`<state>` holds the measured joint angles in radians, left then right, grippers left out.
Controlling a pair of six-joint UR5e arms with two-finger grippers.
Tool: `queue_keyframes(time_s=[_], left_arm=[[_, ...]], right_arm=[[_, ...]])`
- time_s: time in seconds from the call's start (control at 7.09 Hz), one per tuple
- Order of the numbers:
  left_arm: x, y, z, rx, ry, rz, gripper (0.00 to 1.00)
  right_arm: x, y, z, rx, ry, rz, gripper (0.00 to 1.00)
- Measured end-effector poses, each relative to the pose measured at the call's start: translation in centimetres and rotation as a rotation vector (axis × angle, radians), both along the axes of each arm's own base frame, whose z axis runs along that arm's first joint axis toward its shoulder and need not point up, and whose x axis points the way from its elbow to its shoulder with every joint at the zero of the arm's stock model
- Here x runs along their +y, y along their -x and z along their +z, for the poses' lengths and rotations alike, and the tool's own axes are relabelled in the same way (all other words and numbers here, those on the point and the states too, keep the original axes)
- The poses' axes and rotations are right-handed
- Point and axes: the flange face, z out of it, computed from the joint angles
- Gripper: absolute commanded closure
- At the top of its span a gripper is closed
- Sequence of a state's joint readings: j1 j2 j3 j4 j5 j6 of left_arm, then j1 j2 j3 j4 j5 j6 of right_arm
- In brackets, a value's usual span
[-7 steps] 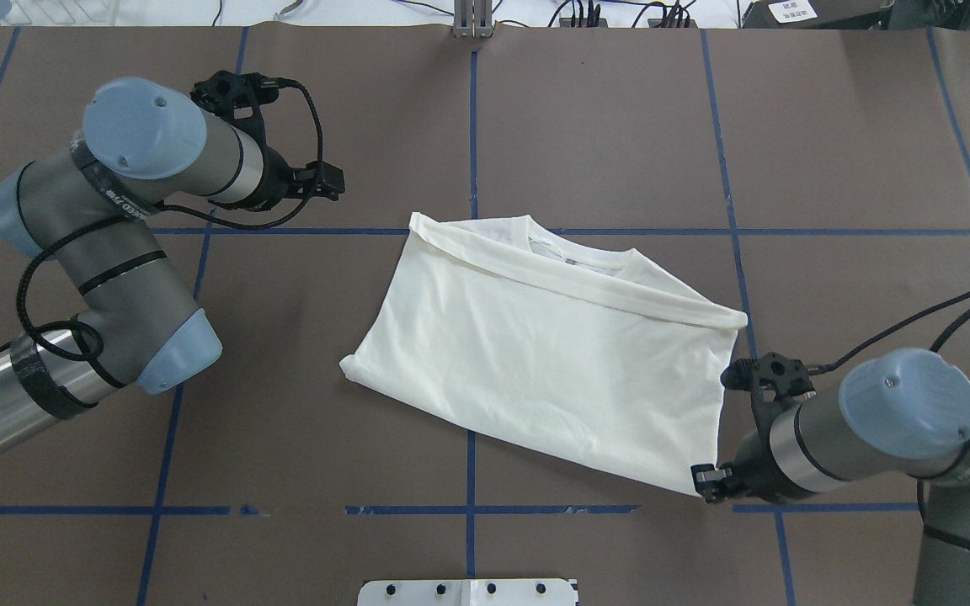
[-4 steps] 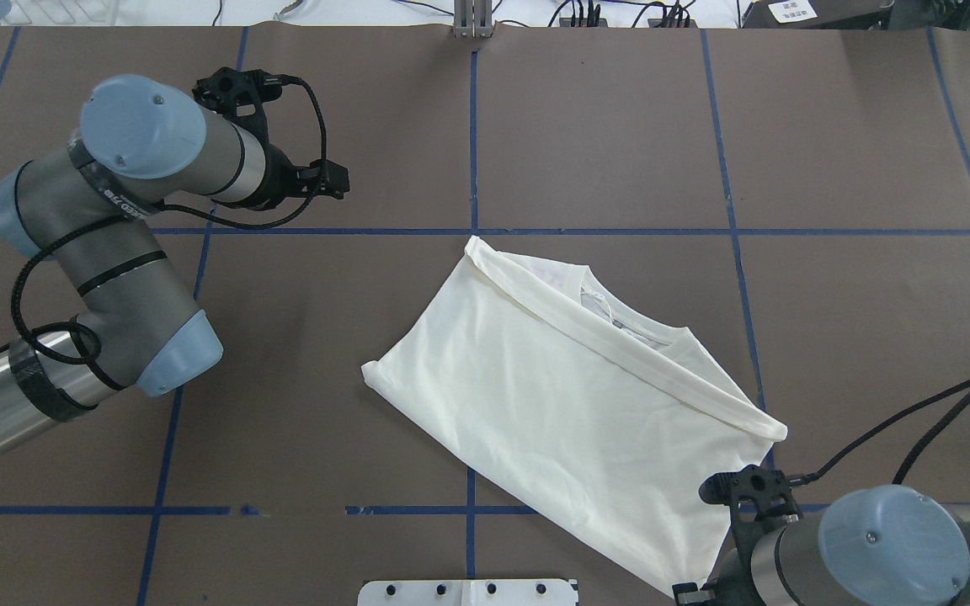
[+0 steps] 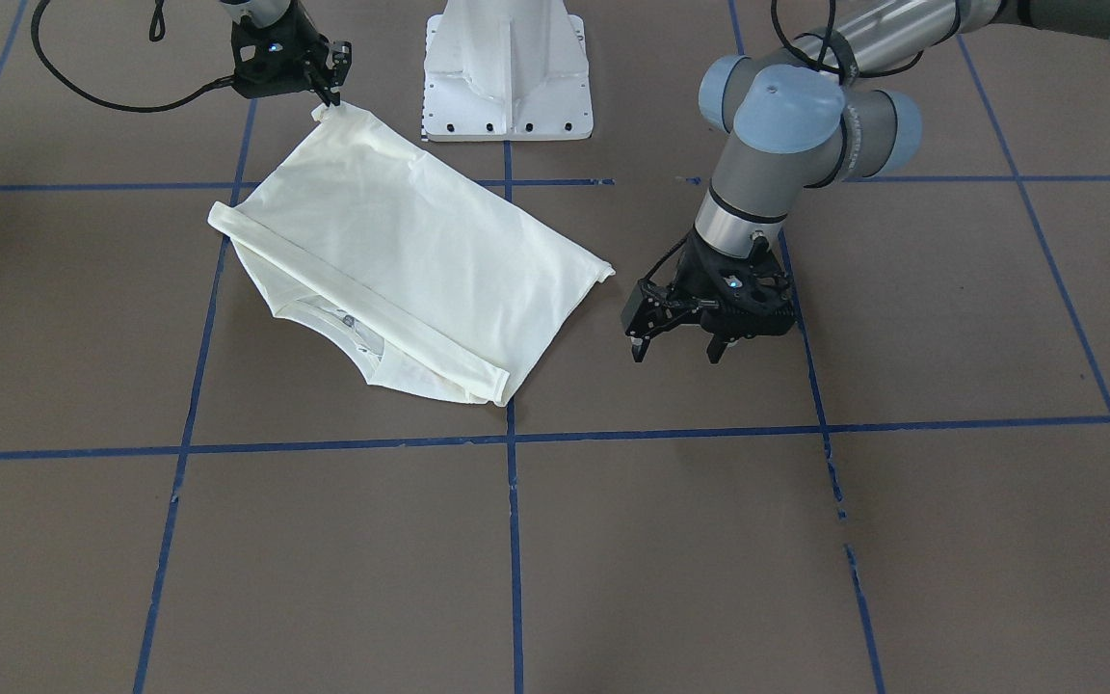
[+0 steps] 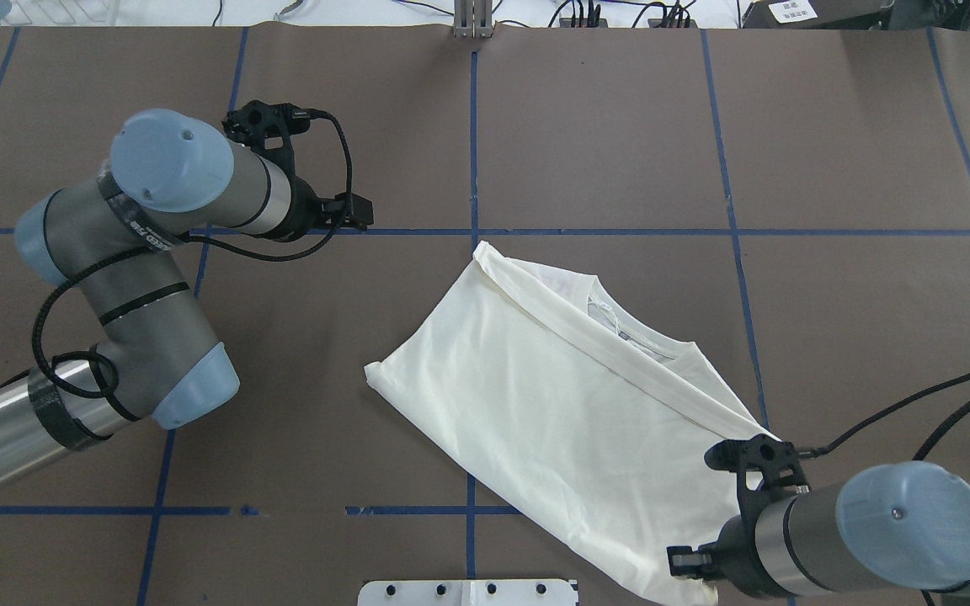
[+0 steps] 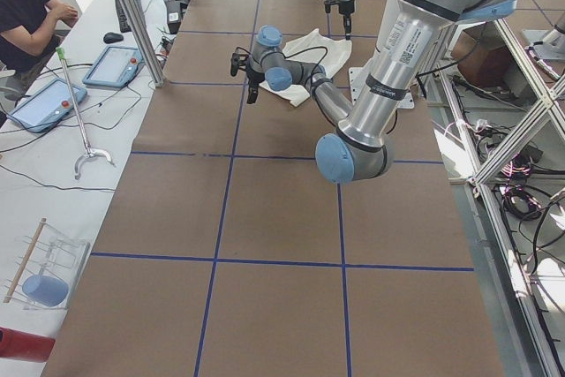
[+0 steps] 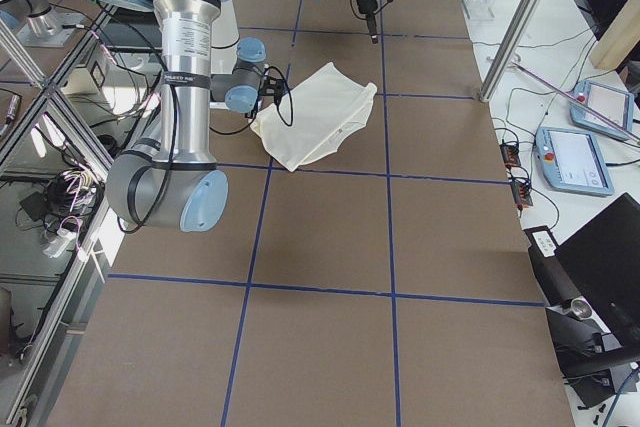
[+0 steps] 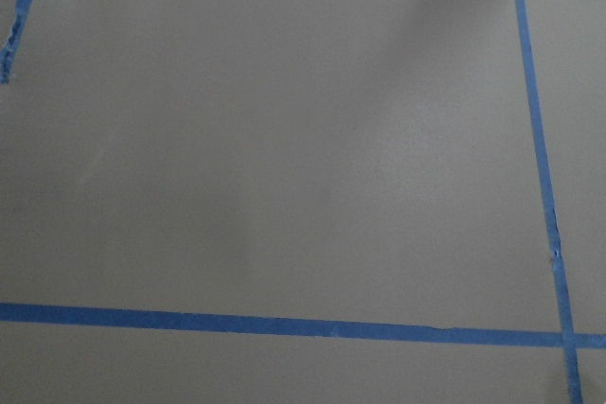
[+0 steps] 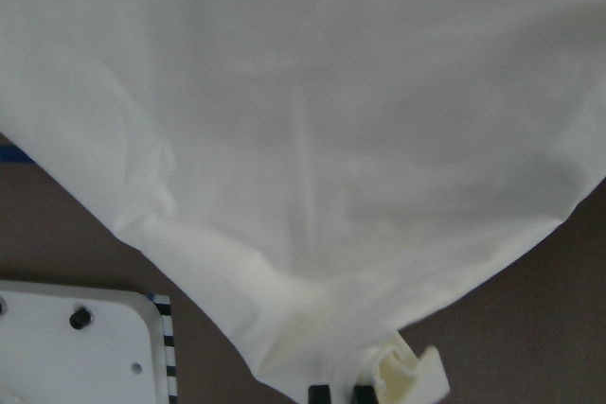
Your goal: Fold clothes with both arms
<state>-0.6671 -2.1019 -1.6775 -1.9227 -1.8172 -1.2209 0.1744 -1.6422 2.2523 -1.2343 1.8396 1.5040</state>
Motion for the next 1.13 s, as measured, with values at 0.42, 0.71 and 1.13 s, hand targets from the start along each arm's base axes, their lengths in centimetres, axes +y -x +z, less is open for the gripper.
queue_keyframes(time_s=[0.42,0.71,1.13], left_arm=[[5.6,-5.1,0.5,0.002,0.102,0.055,0.0],[10.2,-6.8,-0.3,-0.003,0.184,0.08,0.05],[14.9,-9.0,-0.9,-0.01,0.252,0.114,0.09]], right_arm=[[-8.7,-2.7,-3.2,-0.066,-0.018,0.2,0.0],[-13.5,-3.2,-4.4,-0.085,-0.03,0.301,0.0],[-16.8,-5.4,-4.6,-0.096,-0.012,0.352,0.0]])
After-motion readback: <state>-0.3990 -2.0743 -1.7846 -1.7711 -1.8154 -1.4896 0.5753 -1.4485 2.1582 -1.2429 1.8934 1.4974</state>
